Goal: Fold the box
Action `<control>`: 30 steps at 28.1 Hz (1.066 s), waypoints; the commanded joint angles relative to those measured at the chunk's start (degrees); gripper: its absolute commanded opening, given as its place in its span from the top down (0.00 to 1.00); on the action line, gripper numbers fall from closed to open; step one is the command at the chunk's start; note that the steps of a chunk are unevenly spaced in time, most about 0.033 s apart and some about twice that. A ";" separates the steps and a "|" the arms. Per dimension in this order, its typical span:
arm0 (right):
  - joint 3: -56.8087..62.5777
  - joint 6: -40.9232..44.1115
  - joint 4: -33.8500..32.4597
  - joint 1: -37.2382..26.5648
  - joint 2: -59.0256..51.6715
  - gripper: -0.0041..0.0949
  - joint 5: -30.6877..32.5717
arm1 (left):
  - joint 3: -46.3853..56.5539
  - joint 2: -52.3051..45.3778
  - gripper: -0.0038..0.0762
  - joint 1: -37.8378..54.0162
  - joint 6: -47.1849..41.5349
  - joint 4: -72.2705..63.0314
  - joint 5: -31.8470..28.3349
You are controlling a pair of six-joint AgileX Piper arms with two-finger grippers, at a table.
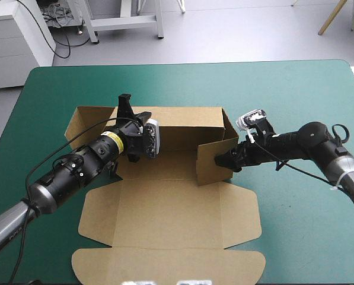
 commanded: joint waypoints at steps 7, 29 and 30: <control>-1.32 -0.16 -0.77 10.24 -2.44 0.23 -17.71 | -1.66 -1.76 0.96 -0.05 -0.42 -0.40 4.28; -1.55 3.67 -7.68 13.44 -5.29 0.98 -14.62 | -1.54 -1.76 0.85 -4.68 -3.93 -3.60 5.23; -1.55 3.67 -7.68 13.44 -5.29 0.98 -14.62 | -1.54 -1.76 0.79 -4.85 -3.93 -3.85 5.23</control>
